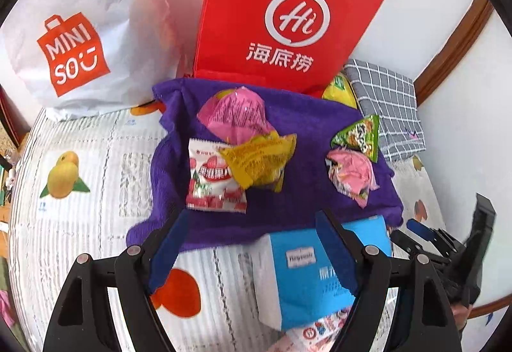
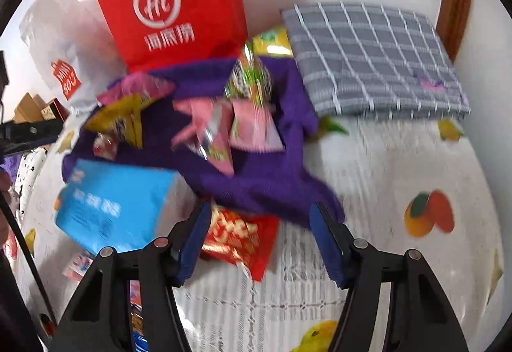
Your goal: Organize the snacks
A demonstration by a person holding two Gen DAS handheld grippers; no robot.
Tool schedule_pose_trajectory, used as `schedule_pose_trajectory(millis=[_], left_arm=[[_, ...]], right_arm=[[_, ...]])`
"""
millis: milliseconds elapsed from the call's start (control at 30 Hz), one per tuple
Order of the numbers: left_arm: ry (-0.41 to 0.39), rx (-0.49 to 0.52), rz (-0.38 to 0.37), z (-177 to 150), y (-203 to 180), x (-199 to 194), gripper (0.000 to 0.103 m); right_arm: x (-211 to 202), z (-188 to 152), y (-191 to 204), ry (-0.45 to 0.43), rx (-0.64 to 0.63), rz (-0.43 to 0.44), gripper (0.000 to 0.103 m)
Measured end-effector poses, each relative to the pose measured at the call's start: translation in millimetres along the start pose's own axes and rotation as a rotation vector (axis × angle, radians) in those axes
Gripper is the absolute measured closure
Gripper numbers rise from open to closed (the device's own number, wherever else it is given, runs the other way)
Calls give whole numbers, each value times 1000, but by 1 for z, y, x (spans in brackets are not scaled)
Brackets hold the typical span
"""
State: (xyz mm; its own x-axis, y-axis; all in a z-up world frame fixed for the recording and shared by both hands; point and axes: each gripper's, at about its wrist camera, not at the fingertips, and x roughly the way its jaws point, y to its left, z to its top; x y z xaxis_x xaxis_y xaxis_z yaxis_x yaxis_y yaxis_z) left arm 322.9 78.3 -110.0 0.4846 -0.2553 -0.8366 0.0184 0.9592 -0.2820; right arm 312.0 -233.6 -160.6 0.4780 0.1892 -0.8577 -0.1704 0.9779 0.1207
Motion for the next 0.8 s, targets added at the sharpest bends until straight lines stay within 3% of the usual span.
schedule_pose_trajectory(millis=[367, 400, 500, 667, 800], left_arm=[[-6, 26, 25, -21, 10, -22, 23], [-7, 24, 25, -23, 12, -24, 23], [-10, 17, 19, -27, 14, -28, 23], [-13, 22, 2, -34, 11, -34, 23], [-11, 33, -14, -44, 5, -39, 23]], right_arm=[[27, -5, 9, 47, 36, 60, 37], [29, -7, 9, 58, 39, 64, 40], [24, -11, 7, 59, 57, 99, 66], [4, -26, -2, 44, 67, 81, 68], [-16, -47, -6, 63, 59, 127, 67]])
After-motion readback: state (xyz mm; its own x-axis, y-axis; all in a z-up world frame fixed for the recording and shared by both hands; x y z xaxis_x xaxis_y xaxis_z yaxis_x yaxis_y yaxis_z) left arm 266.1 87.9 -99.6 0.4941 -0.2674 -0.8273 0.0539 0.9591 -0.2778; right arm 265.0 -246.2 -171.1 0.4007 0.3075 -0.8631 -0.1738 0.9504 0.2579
